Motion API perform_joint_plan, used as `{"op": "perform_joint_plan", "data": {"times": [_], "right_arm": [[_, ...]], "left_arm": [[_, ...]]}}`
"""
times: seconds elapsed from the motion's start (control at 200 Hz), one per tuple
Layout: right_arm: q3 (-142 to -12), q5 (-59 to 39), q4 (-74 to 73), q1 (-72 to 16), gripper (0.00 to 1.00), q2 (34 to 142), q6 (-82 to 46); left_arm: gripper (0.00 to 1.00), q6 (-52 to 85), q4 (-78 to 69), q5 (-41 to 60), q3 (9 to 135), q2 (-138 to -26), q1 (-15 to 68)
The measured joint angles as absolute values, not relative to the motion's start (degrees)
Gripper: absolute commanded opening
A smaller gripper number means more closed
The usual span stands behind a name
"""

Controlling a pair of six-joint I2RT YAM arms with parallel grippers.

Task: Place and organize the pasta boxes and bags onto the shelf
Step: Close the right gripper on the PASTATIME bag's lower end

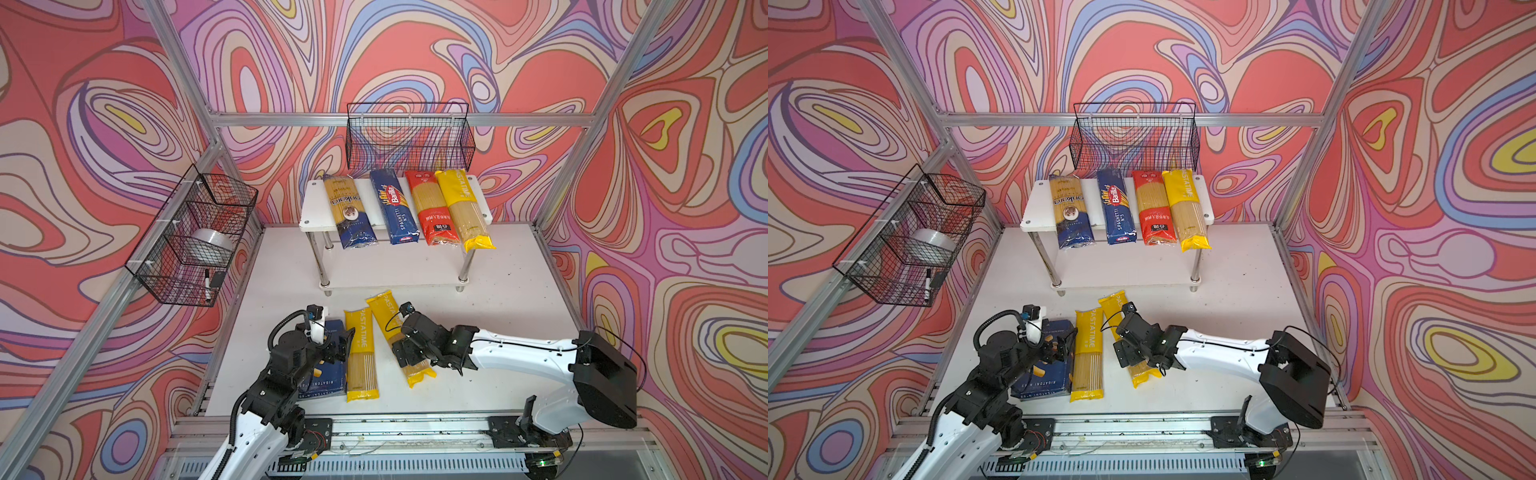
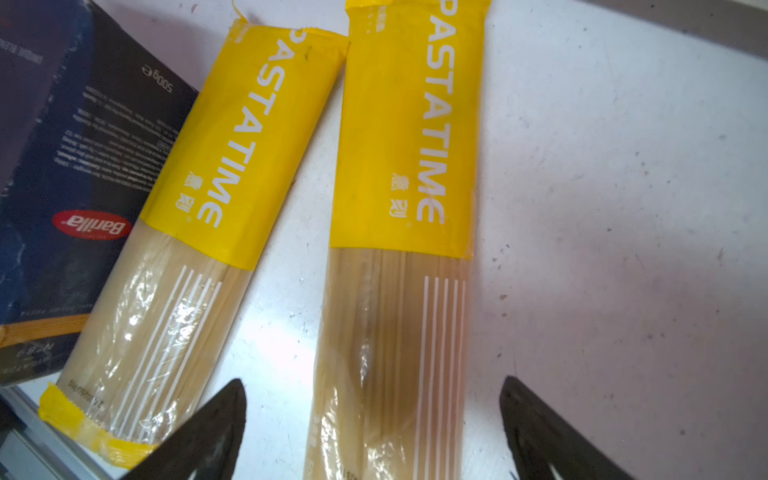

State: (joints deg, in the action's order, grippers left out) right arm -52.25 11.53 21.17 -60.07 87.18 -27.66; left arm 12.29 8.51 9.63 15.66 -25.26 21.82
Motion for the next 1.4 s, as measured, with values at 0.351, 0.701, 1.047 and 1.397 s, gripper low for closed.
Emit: {"op": "perform_joint_plan", "data": {"times": [0.351, 0.701, 1.047, 1.397], "right_arm": [[-50.06, 12.69, 21.21, -60.47, 0.98, 89.17, -24.84], [-47.81, 11.31, 18.28, -60.47, 0.98, 92.82, -23.22], [-46.81, 10.26, 11.57, -60.34, 0.98, 95.57, -23.14], [-47.31, 11.38, 8.88, -59.96, 0.87, 97.17, -23.83]], "left_arm": [[1.0, 12.69, 1.23, 21.1, 12.99, -31.31, 21.82], [1.0, 12.73, 0.21, 20.82, 10.59, -24.49, 21.82], [1.0, 12.75, -0.1, 20.78, 10.59, -26.39, 21.82], [1.0, 12.88, -0.23, 20.75, 10.59, -26.33, 21.82]]}}
